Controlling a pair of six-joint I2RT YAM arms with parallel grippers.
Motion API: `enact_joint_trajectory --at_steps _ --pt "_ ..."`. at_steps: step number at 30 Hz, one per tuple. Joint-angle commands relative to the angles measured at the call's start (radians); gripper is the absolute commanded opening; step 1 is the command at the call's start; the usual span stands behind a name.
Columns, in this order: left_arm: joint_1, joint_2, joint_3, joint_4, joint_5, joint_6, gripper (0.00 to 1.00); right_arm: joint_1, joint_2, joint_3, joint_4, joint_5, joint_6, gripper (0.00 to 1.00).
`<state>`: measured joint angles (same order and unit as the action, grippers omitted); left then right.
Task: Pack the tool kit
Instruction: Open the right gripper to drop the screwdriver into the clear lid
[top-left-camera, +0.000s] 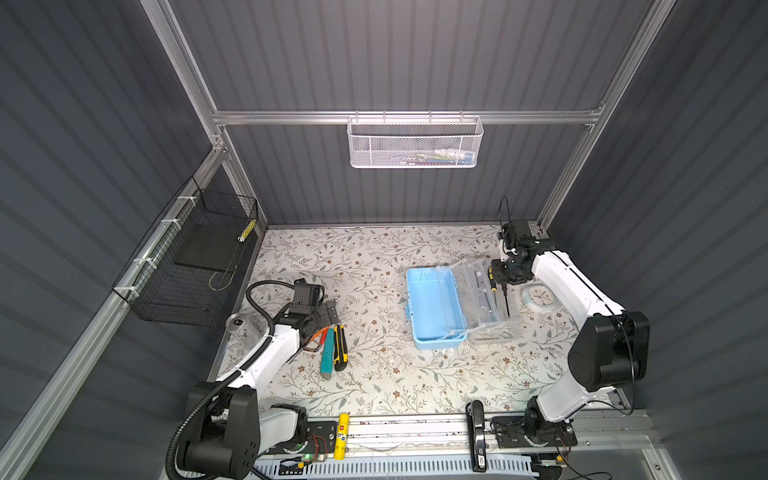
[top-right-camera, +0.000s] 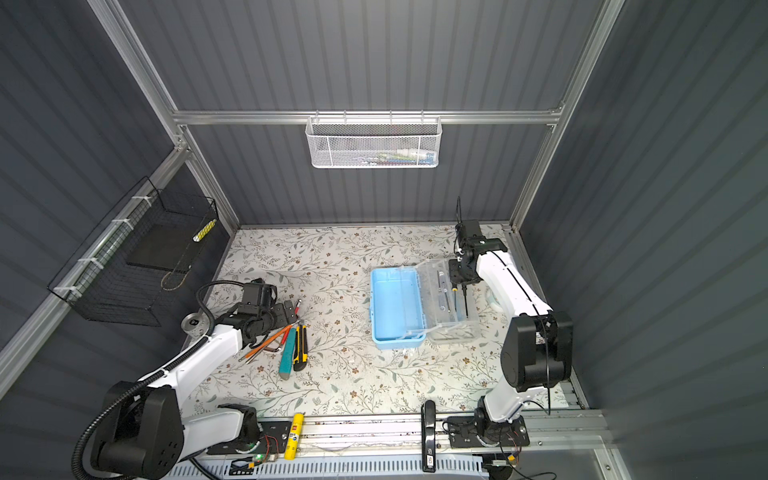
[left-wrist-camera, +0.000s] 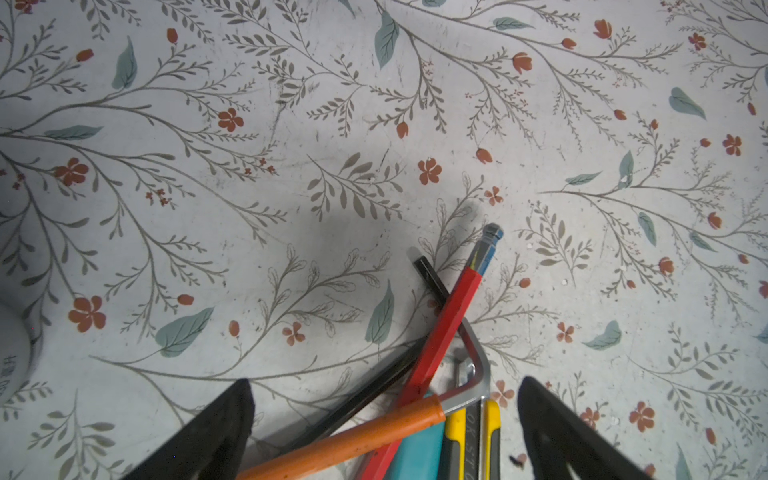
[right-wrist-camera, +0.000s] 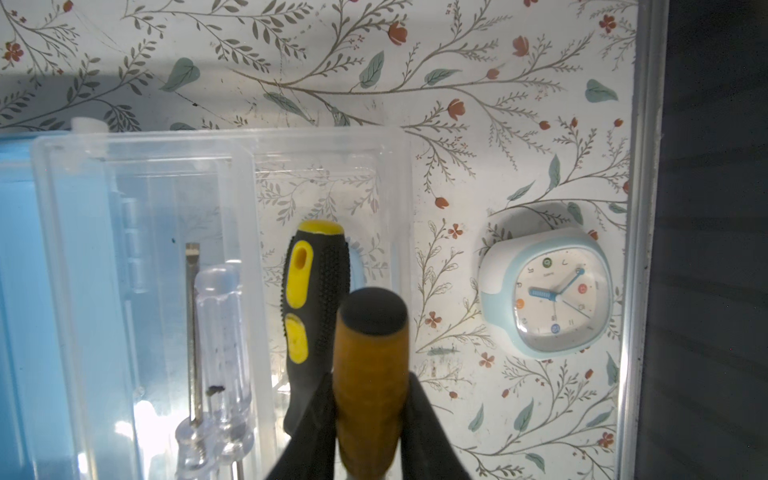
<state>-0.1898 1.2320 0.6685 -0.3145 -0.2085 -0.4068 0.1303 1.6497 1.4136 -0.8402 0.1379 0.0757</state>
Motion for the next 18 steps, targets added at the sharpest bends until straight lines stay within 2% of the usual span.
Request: enact_joint_trajectory --at_steps 1,3,6,12,18 --pt "0.006 0.016 0.023 -0.023 -0.009 0.005 1.0 -0.004 0.016 -0.01 0.001 -0.007 0.01 0.34" --pt "0.006 0.024 0.031 -0.029 -0.011 0.005 0.99 -0.004 0.014 -0.005 -0.002 -0.004 0.01 0.43" --pt "0.006 0.03 0.035 -0.032 -0.008 0.005 0.99 -0.004 0.007 0.003 -0.004 -0.002 0.012 0.49" --pt "0.006 0.064 0.042 -0.04 -0.005 -0.032 0.99 0.024 -0.058 0.037 -0.03 -0.051 0.029 0.52" --pt "0.006 0.141 0.031 0.026 0.062 -0.098 1.0 0.189 -0.146 0.007 0.028 -0.232 0.048 0.52"
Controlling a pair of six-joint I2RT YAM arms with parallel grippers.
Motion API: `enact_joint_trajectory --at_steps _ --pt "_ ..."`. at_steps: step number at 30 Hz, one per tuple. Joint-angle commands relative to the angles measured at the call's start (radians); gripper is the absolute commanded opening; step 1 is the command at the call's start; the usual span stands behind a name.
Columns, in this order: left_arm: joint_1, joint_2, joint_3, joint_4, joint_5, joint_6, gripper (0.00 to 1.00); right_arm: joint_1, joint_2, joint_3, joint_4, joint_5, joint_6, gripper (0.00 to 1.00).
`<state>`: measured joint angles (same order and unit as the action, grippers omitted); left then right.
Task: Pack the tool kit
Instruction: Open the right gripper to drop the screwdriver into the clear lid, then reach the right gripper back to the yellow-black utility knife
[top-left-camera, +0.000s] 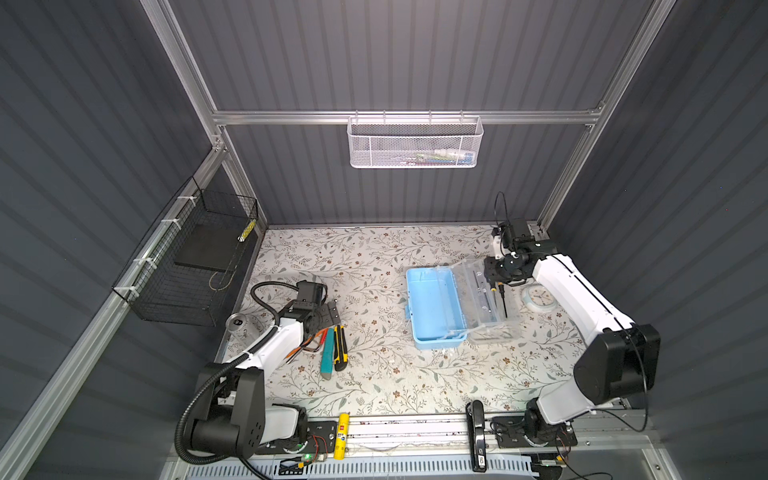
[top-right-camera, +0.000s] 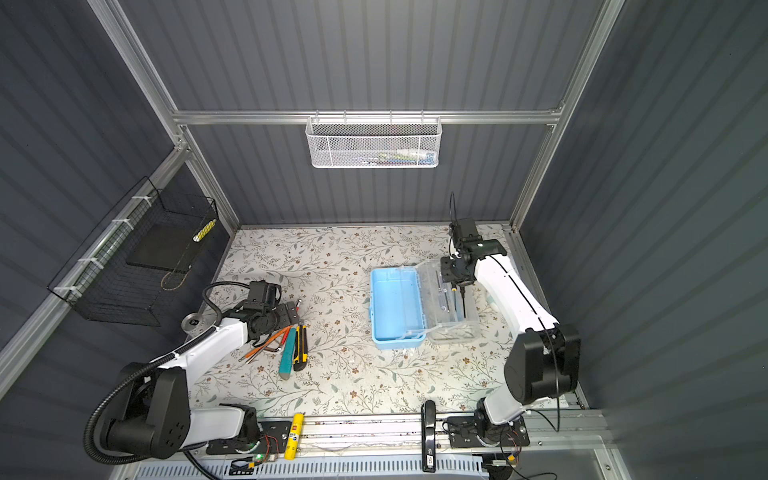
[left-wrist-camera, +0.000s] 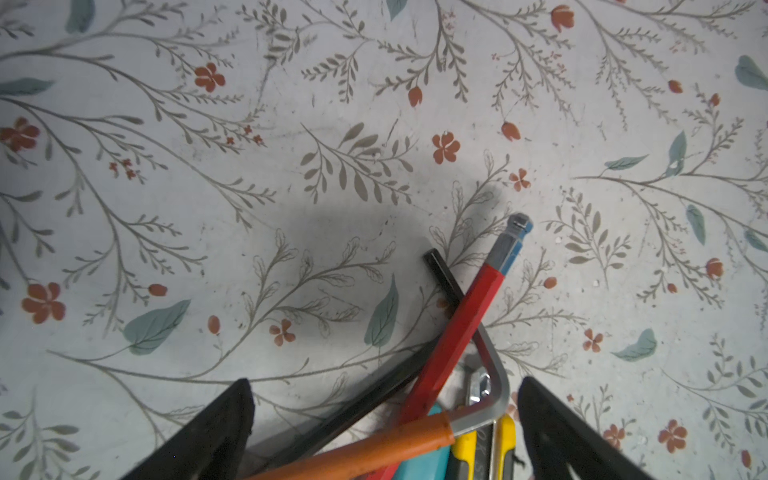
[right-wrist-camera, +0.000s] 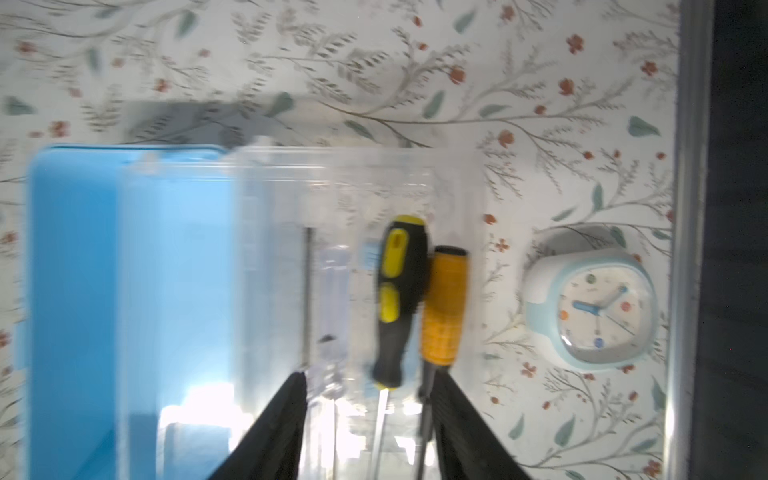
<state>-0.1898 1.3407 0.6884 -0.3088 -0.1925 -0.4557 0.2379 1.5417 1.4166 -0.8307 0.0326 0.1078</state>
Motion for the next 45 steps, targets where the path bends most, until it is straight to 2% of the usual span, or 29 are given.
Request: enact_joint_trajectory --at_steps 1,5,13,16,21,26,33,38,45 --pt "0.006 0.047 0.014 0.026 0.059 -0.061 0.99 0.116 -0.041 -0.002 0.024 -0.163 0.016 0.52" --pt "0.006 0.078 0.019 0.015 0.05 -0.102 0.99 0.229 -0.033 -0.019 0.029 -0.262 0.018 0.54" --pt "0.006 0.044 -0.018 -0.02 0.026 -0.173 0.99 0.42 0.051 -0.044 0.12 -0.355 0.072 0.56" --pt "0.006 -0.004 -0.024 -0.061 -0.027 -0.189 1.0 0.471 0.108 -0.033 0.16 -0.423 0.09 0.56" --pt "0.006 -0.053 -0.006 -0.143 -0.131 -0.202 1.0 0.542 0.204 0.007 0.165 -0.443 0.061 0.57" --pt "0.018 -0.041 -0.011 -0.17 -0.162 -0.218 0.99 0.581 0.247 0.018 0.195 -0.486 0.065 0.58" --pt "0.041 -0.053 -0.055 -0.124 -0.108 -0.238 1.0 0.608 0.273 0.017 0.199 -0.496 0.068 0.58" --pt "0.041 -0.071 -0.094 -0.114 -0.028 -0.25 0.99 0.626 0.297 0.02 0.215 -0.503 0.079 0.58" --pt "0.039 -0.181 -0.183 -0.087 0.101 -0.341 1.0 0.638 0.354 0.062 0.219 -0.507 0.093 0.58"
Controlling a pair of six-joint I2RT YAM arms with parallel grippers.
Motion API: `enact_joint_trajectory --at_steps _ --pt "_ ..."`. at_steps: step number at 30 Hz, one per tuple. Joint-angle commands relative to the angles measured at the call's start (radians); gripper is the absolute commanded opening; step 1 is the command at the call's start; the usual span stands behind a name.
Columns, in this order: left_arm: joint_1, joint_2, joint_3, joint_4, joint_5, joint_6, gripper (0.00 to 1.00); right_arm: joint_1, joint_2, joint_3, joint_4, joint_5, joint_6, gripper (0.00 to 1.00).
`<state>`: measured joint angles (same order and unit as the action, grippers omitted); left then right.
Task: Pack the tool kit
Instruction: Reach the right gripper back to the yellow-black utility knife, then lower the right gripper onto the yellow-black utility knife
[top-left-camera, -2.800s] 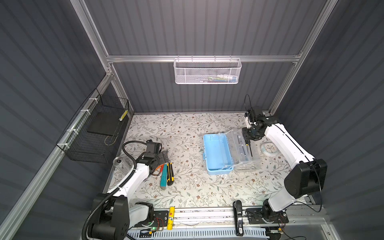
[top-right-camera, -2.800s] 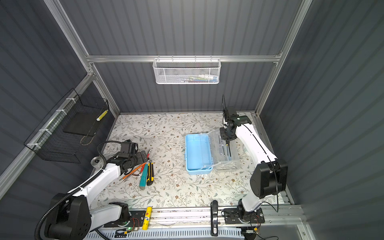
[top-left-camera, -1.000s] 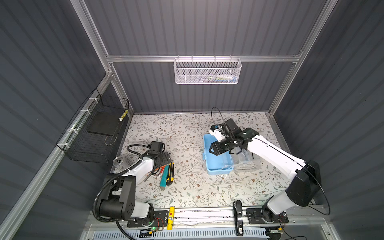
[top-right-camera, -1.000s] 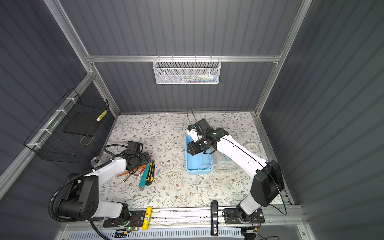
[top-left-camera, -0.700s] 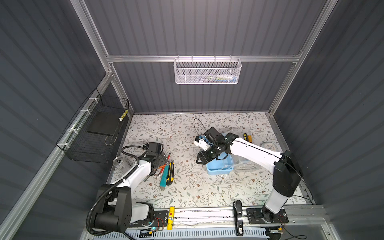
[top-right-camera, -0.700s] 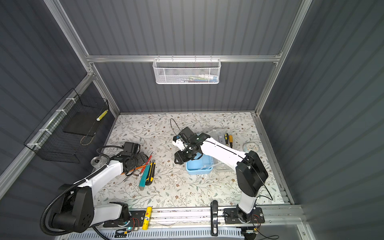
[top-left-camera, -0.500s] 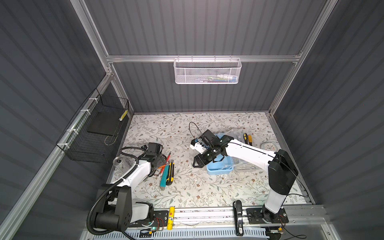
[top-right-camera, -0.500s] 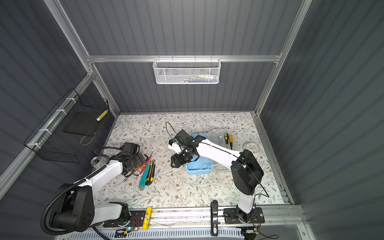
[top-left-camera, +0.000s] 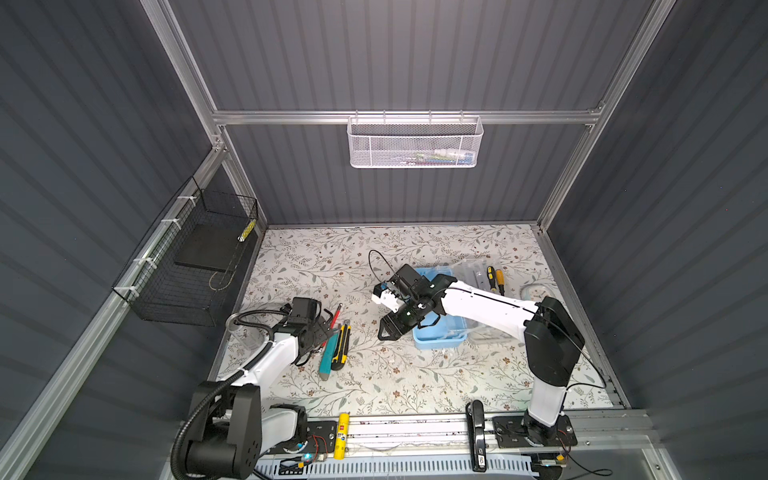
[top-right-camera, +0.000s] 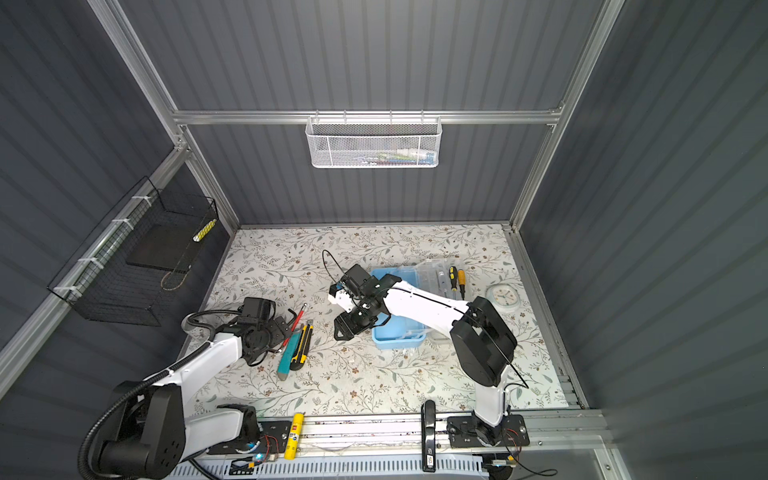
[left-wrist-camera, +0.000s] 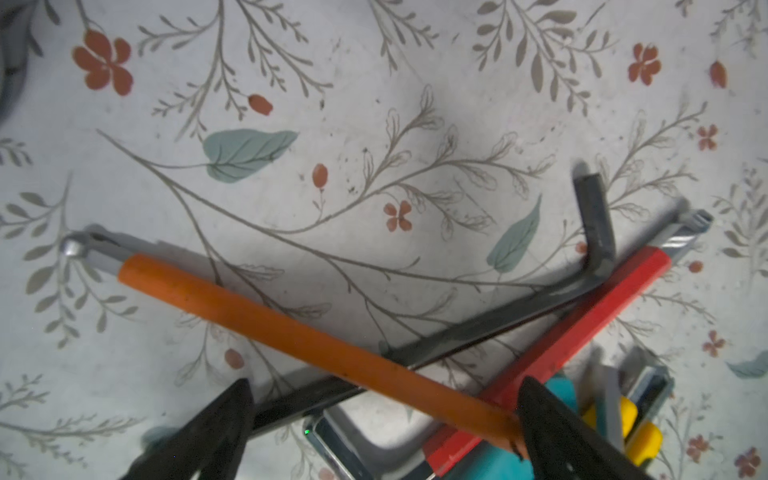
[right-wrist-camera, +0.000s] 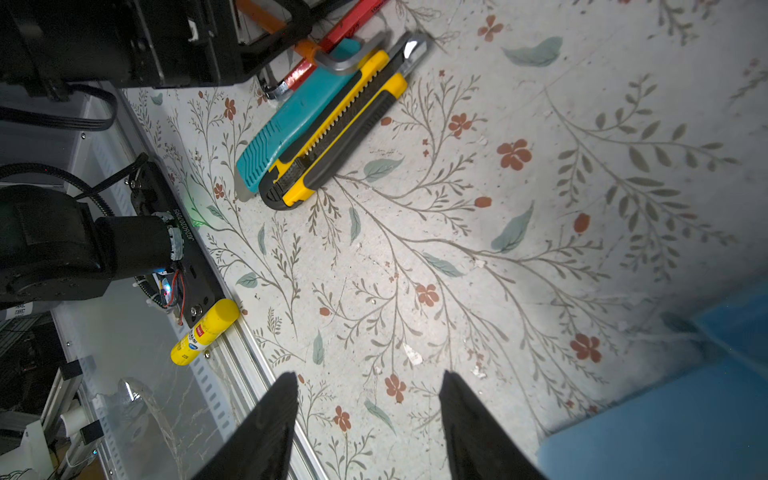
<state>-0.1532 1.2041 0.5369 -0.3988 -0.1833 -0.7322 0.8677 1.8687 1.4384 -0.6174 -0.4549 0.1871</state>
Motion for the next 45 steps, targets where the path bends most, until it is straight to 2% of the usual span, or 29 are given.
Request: enact_joint_trajectory --at_steps 1,3,10,14,18,23,28,33,41,45 --pt "0.003 -0.063 -0.045 0.012 0.116 -0.081 0.99 0.012 0.04 0.05 0.003 -0.018 0.016 0.58" --pt "0.002 -0.109 -0.081 0.044 0.174 -0.119 0.99 0.02 0.071 0.076 0.003 -0.003 0.029 0.58" --pt "-0.002 -0.249 -0.156 0.063 0.253 -0.206 0.99 0.052 0.218 0.205 -0.001 -0.015 0.052 0.57" --pt "-0.006 -0.307 -0.157 0.032 0.26 -0.197 0.99 0.07 0.305 0.286 -0.026 0.001 0.061 0.57" --pt "-0.006 -0.344 -0.127 -0.062 0.225 -0.176 1.0 0.1 0.369 0.367 -0.082 0.094 0.061 0.58" --pt "-0.006 -0.337 -0.06 -0.184 0.112 -0.119 0.99 0.128 0.438 0.452 -0.135 0.204 0.073 0.58" --pt "-0.006 -0.295 -0.053 -0.149 0.138 -0.083 0.99 0.138 0.482 0.495 -0.158 0.233 0.074 0.57" --pt "-0.006 -0.323 -0.08 -0.116 0.165 -0.069 0.99 0.149 0.525 0.552 -0.196 0.234 0.055 0.57" --pt "-0.006 -0.335 -0.115 -0.079 0.184 -0.06 1.0 0.142 0.513 0.542 -0.258 0.376 0.001 0.57" --pt "-0.006 -0.322 -0.154 -0.002 0.231 -0.053 0.99 0.114 0.473 0.49 -0.261 0.42 -0.029 0.56"
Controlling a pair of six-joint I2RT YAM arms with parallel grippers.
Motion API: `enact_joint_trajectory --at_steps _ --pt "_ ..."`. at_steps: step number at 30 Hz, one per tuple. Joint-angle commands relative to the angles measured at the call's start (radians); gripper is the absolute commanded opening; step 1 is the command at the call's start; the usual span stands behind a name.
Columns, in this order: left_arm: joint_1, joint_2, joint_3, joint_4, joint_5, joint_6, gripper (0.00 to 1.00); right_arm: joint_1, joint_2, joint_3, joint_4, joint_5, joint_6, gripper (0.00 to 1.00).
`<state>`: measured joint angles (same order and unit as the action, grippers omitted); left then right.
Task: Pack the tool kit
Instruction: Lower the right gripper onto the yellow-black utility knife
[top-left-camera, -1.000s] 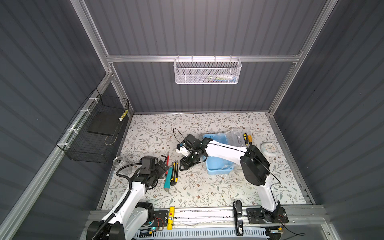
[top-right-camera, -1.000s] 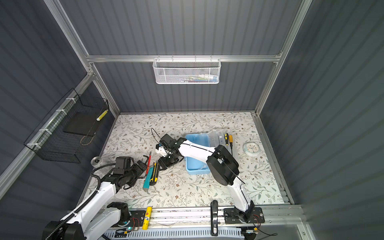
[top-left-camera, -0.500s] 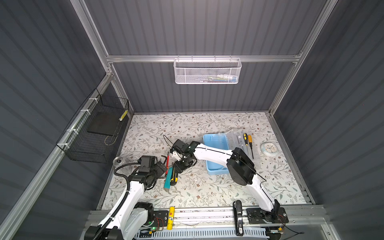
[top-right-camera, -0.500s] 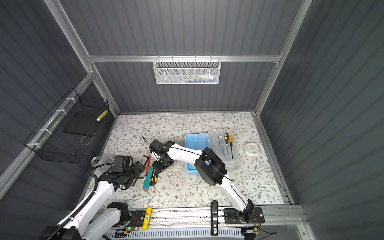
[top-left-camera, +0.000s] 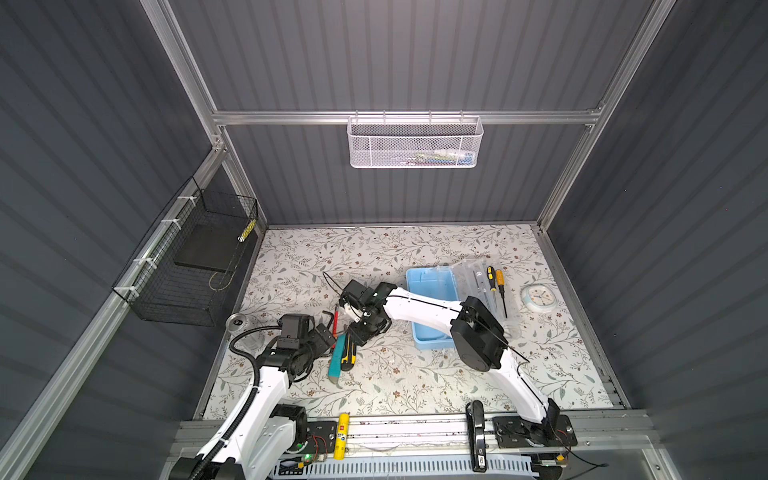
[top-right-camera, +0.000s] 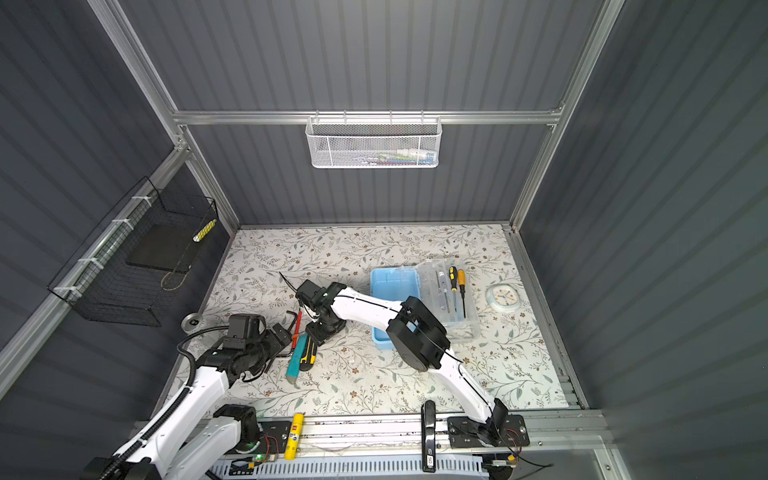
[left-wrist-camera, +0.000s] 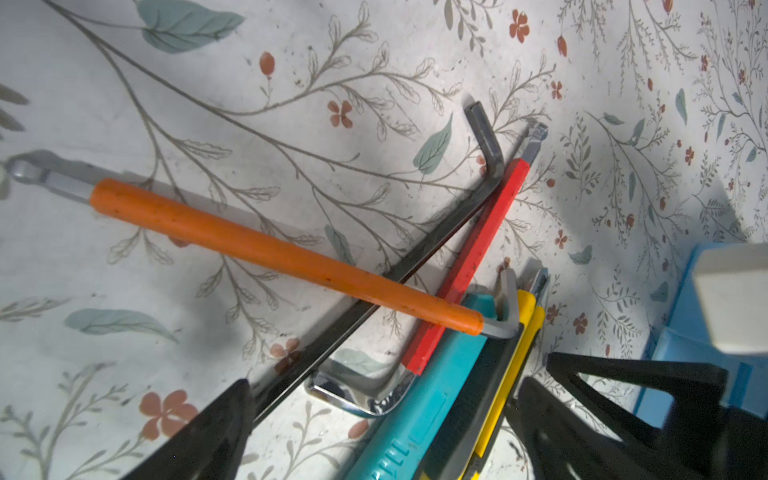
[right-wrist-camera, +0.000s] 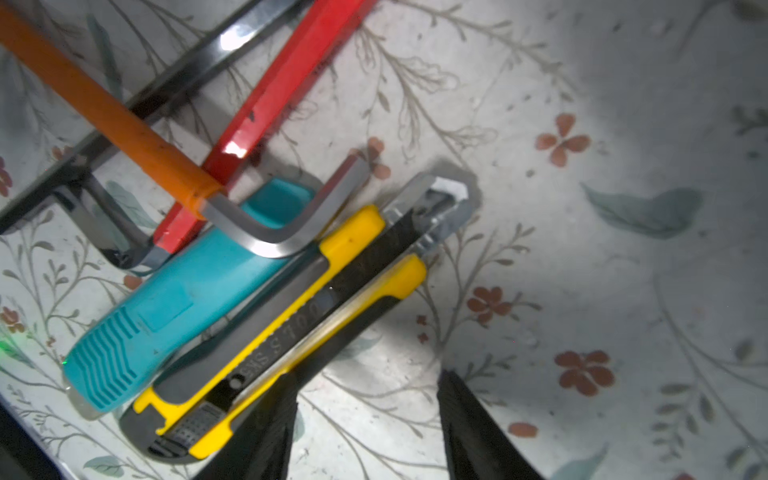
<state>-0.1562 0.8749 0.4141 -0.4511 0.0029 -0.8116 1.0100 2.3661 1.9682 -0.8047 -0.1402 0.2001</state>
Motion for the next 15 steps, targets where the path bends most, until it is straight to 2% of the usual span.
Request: enact_joint_trajectory --at_steps 1,5,7,12,15 --pt "-0.003 0.007 -0.041 0.066 0.053 0.025 0.99 -0.035 -0.033 -0.048 -0.073 0.121 -0.05 0.56" --pt "-0.003 0.005 -0.063 0.094 0.064 0.019 0.99 -0.066 -0.054 -0.052 -0.07 0.119 -0.056 0.56" --pt "-0.003 -0.003 -0.064 0.089 0.055 0.021 0.99 -0.067 -0.063 -0.045 -0.056 0.073 -0.044 0.56" --pt "-0.003 -0.024 -0.059 0.05 0.009 0.038 0.99 -0.051 -0.105 -0.101 0.084 -0.15 0.04 0.58" --pt "-0.003 -0.026 -0.07 0.068 0.013 0.043 0.99 -0.029 -0.075 -0.078 0.098 -0.171 0.055 0.58"
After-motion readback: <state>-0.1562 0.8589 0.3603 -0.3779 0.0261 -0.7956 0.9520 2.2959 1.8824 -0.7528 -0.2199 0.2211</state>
